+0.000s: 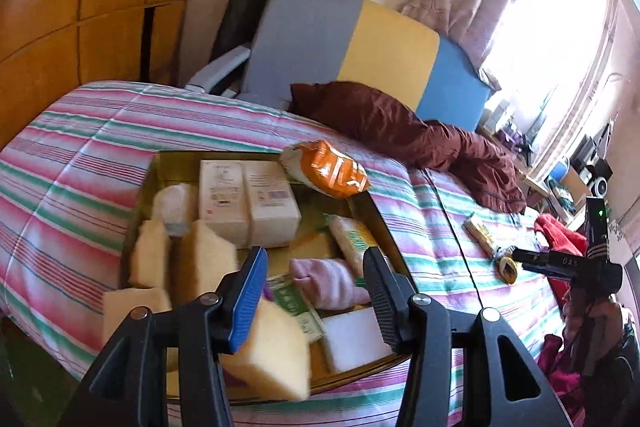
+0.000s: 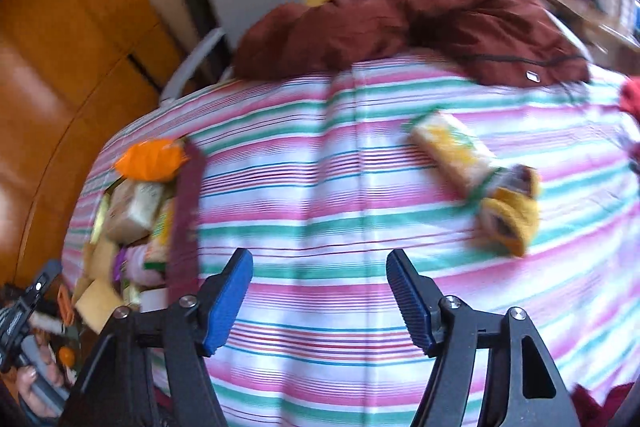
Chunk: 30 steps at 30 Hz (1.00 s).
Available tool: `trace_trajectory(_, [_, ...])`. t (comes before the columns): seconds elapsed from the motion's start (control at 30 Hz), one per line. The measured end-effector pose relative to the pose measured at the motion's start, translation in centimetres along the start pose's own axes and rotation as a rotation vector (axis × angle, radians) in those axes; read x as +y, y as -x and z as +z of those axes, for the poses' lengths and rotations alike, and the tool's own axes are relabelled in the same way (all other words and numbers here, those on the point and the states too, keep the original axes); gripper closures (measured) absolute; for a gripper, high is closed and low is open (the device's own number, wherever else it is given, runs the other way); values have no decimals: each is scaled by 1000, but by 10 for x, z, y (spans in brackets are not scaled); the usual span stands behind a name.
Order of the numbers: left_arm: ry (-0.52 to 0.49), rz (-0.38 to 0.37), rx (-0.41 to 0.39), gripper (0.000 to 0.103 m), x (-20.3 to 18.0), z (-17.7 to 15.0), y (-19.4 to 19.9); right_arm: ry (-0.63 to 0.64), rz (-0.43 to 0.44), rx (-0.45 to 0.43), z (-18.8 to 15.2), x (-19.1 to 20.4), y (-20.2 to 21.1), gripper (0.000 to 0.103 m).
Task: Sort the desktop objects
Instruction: 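Move both tools back to the last items on the bed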
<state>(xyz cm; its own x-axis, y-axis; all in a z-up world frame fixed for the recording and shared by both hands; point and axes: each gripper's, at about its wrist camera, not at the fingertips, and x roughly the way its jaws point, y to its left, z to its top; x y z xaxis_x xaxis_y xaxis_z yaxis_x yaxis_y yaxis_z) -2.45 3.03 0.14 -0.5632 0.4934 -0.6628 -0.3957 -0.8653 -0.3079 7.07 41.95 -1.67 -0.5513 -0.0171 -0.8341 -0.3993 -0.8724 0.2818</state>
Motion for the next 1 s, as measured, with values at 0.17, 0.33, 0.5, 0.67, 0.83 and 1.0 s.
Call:
trace_trajectory(0.17, [-49,-50,29,53,-33,4,-15,-98,-69,-13,15,-52,15,26])
trace_trajectory(0.33, [-126,-99,65,53,-72,6,-30,-160,-150,6,29,-97,15,25])
trace_trajectory(0.5, [-200,-135,112,52,-109,2,-47,-142,-177,46,40,-116,-3,25])
trace_trajectory(0.67, [-256,-166,170,49,-137,-2,-63,-36,-211,86,43,-115,-30,23])
trace_trajectory(0.83, [-275,-188,217,49,-155,-3,-78,2,-232,132,44,-122,-55,23])
trace_trajectory(1.0, [-280,-219,270,49,-179,-2,-98,36,-244,140,45,-121,-64,38])
